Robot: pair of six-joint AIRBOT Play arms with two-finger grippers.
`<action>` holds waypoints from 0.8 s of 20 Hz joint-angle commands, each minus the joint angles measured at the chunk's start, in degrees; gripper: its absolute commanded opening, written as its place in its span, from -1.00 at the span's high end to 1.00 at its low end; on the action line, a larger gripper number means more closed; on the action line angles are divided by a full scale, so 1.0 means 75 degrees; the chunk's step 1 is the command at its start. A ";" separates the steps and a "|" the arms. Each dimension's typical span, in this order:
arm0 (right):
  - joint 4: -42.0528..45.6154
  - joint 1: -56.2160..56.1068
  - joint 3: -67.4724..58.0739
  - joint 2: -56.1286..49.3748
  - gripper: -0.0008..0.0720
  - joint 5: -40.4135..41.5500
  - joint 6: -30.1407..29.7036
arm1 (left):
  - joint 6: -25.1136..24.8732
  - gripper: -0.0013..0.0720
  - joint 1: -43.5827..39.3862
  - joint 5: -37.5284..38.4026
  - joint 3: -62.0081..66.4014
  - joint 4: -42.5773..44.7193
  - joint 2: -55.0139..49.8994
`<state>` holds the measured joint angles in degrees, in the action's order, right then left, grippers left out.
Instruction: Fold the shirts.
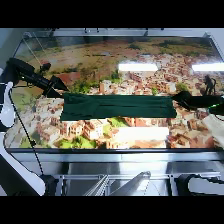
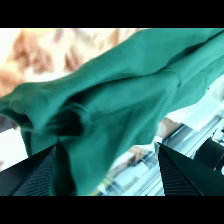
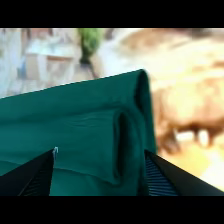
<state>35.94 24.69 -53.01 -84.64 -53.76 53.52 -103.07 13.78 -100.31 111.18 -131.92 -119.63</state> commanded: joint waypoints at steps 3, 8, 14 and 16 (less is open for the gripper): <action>0.1326 0.0163 -0.0726 -0.0644 -0.73 -0.0711 0.1469 | 0.0297 -0.93 -0.0067 -0.0044 0.0629 -0.0017 0.0612; 0.1011 -0.0213 -0.0726 -0.1524 -0.72 -0.1134 0.1463 | 0.0361 0.93 -0.0303 -0.0079 0.0621 -0.0020 0.0769; 0.0213 -0.0970 -0.0839 -0.1932 0.92 -0.1064 0.0857 | 0.0356 0.89 -0.1507 0.0595 0.0233 -0.0015 0.0752; 0.0181 -0.0979 -0.1064 -0.1853 0.93 -0.1282 0.0828 | 0.0356 0.89 -0.2090 0.1212 -0.0370 -0.0009 0.0734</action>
<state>39.38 18.44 -59.51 -98.35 -62.30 61.41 -100.47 3.31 -96.73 112.49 -132.07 -113.97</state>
